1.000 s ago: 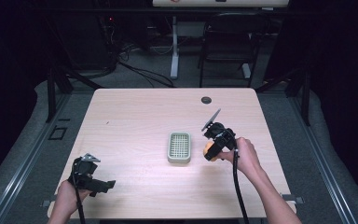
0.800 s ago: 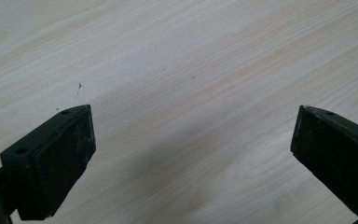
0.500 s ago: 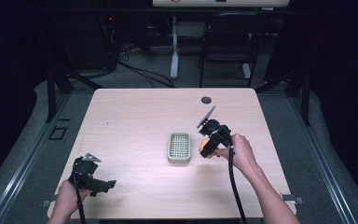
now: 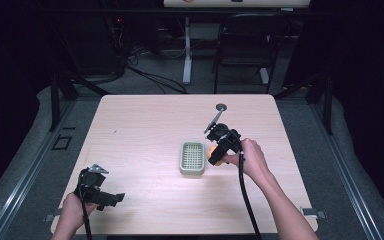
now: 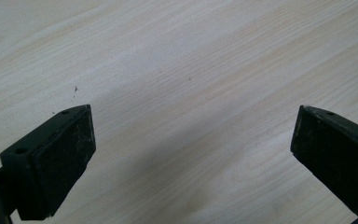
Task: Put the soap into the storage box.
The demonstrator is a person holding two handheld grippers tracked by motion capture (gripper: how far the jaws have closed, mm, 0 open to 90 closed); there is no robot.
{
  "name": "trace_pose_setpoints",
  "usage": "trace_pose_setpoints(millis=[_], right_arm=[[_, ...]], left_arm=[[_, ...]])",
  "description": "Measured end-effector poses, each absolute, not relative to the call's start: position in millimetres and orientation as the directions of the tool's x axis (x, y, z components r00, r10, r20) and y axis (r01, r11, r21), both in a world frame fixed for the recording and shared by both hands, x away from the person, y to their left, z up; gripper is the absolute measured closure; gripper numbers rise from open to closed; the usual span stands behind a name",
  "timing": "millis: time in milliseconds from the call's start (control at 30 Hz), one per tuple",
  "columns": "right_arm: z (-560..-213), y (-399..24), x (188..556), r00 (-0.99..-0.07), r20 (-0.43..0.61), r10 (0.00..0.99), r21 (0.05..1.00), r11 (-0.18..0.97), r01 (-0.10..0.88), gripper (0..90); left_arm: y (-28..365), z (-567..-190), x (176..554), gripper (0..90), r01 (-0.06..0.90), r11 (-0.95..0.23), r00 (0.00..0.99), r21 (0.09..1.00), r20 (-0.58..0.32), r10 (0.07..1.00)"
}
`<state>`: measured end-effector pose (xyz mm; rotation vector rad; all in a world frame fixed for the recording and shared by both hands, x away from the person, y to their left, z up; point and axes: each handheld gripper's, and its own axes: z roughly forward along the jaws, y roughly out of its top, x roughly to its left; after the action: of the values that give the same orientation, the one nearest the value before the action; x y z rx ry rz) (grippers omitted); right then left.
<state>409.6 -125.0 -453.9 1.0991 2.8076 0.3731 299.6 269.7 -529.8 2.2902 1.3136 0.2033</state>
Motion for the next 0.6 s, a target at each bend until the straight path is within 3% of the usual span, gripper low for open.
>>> trace_pose_setpoints(millis=[600], right_arm=[[-449.2,-101.6,422.0,-0.754,-0.008,0.656,0.254,0.731,0.633,26.5]], left_arm=[[269.8,-529.6,299.5,0.1,0.771,-0.416,0.526,0.483,-0.113,0.843]])
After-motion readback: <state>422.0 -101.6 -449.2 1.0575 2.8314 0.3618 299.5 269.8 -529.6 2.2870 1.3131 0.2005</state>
